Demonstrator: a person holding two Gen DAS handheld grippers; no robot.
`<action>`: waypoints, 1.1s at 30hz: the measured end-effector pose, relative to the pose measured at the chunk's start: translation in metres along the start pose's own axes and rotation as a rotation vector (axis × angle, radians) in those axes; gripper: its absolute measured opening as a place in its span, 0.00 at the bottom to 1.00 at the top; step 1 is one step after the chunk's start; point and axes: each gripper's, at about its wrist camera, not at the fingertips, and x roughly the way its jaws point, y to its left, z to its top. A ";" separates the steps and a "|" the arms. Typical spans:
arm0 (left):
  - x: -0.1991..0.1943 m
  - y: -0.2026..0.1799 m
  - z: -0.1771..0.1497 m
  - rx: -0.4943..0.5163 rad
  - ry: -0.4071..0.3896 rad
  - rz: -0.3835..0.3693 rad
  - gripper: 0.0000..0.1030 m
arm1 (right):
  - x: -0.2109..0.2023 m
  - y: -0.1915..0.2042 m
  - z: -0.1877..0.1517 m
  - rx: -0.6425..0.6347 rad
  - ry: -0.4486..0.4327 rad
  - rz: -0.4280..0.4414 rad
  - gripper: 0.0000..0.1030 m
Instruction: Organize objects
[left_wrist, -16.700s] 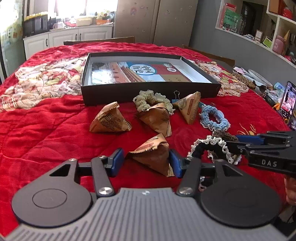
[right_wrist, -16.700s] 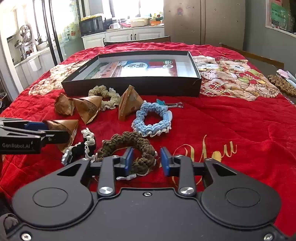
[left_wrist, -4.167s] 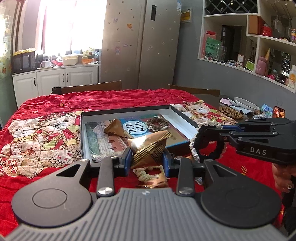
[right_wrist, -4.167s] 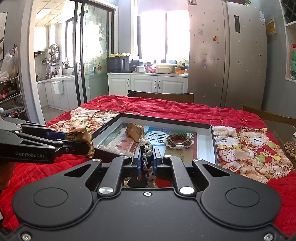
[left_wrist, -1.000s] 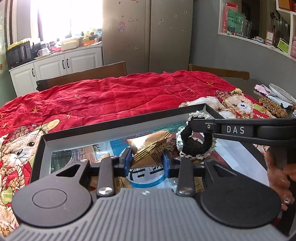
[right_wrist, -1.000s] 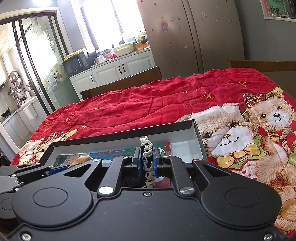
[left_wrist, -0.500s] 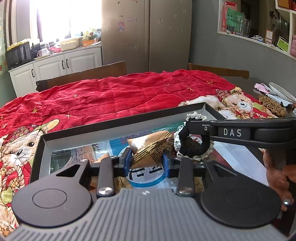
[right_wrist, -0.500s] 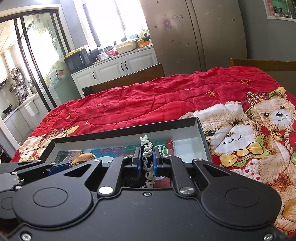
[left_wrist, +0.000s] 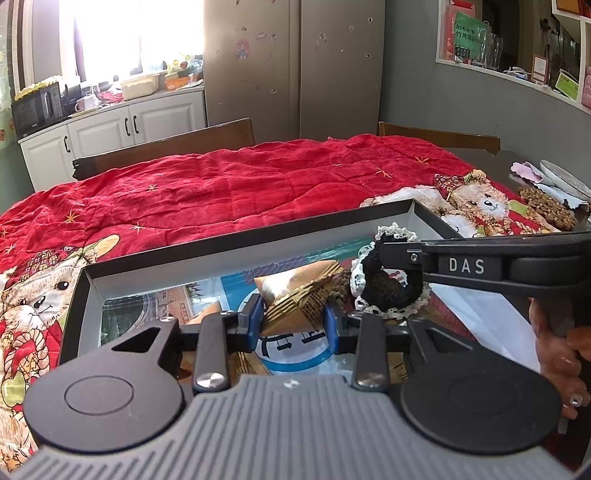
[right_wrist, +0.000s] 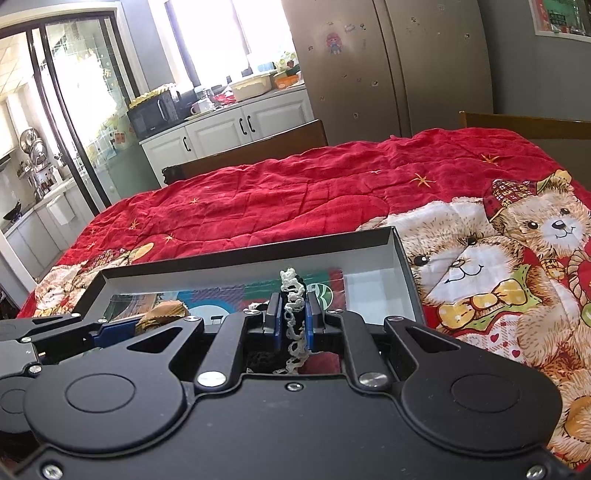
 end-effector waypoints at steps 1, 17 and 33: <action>0.000 0.000 0.000 0.001 0.002 0.001 0.37 | 0.000 0.000 0.000 -0.002 0.002 -0.001 0.12; 0.003 0.002 -0.001 -0.014 0.011 0.008 0.55 | 0.002 -0.003 -0.001 0.010 0.017 -0.017 0.19; -0.016 -0.001 0.003 -0.016 -0.045 0.003 0.64 | -0.010 0.000 0.002 0.008 -0.033 -0.012 0.34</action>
